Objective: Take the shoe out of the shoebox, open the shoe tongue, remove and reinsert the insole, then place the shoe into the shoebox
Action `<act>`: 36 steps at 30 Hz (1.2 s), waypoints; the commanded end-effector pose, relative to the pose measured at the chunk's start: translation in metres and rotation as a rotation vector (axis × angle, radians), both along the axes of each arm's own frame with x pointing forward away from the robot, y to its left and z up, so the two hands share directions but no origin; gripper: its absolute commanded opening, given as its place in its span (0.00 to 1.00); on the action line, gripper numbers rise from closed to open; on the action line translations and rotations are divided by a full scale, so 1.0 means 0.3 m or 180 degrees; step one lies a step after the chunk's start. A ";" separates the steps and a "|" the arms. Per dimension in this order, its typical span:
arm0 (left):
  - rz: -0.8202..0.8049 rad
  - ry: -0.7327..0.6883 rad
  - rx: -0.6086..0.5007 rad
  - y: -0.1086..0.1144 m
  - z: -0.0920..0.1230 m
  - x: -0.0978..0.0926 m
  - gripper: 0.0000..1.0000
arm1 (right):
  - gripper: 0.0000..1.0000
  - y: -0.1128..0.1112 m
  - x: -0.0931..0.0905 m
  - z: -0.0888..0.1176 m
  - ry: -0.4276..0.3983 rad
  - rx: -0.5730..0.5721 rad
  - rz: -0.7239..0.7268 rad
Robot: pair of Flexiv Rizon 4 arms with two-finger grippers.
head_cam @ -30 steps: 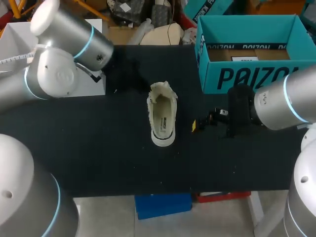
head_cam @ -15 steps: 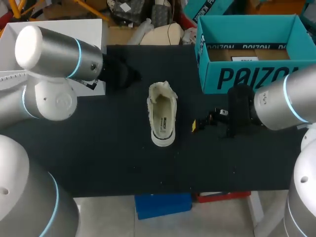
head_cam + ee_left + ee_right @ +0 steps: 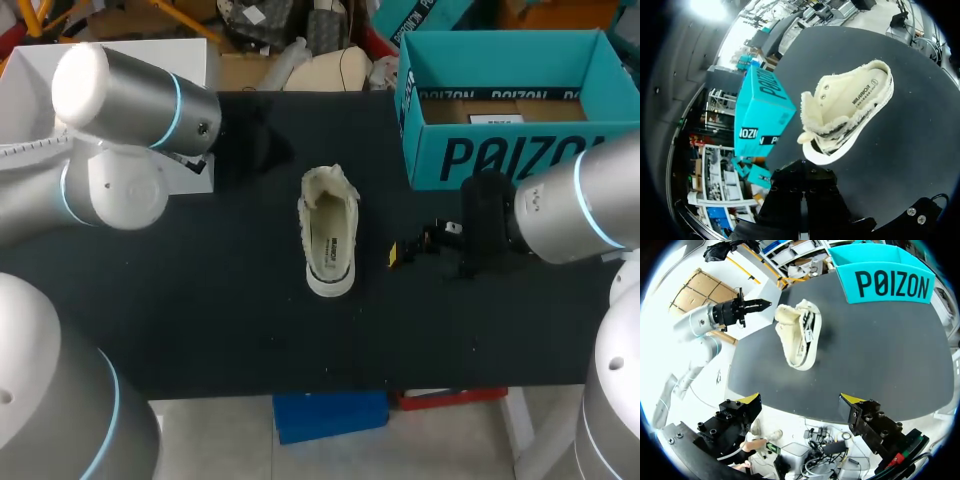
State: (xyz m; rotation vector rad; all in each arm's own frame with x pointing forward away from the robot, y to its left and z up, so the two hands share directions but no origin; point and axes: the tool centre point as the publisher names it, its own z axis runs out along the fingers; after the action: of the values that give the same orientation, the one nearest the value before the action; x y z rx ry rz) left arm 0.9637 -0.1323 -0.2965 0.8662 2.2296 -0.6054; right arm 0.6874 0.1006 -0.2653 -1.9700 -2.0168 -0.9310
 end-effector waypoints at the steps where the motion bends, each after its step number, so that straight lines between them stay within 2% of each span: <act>1: -0.0123 0.0073 0.0099 -0.039 -0.017 0.053 0.00 | 1.00 0.004 0.001 -0.001 0.0002 -0.0004 -0.0002; 4: -0.0317 0.0217 0.0149 -0.075 -0.034 0.078 0.00 | 1.00 0.004 0.001 -0.001 0.0002 -0.0004 -0.0002; 8: -0.0508 0.0236 0.0198 -0.133 -0.013 0.110 0.00 | 1.00 0.004 0.001 -0.001 0.0002 -0.0004 -0.0002; 15: -0.0911 0.0432 0.0363 -0.244 -0.010 0.098 0.00 | 1.00 0.004 0.001 -0.001 0.0002 -0.0004 -0.0002; 20: -0.1131 0.0602 0.0523 -0.285 -0.040 0.043 0.00 | 1.00 0.004 0.001 -0.001 0.0002 -0.0004 -0.0002; 24: -0.1217 0.0668 0.0813 -0.258 -0.066 -0.015 0.00 | 1.00 0.004 0.001 -0.001 0.0002 -0.0004 -0.0002; 32: -0.1349 0.0860 0.0957 -0.210 -0.149 -0.134 0.00 | 1.00 0.004 0.001 -0.001 0.0002 -0.0004 -0.0002; 36: -0.1353 0.0909 0.0934 -0.222 -0.187 -0.155 0.00 | 1.00 0.004 0.001 -0.001 0.0002 -0.0004 -0.0002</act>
State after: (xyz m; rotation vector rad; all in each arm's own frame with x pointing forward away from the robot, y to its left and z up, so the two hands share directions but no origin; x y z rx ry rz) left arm 0.9205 -0.1970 -0.3437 1.5229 2.4520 -0.6300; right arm 0.6874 0.1006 -0.2652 -1.9701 -2.0168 -0.9310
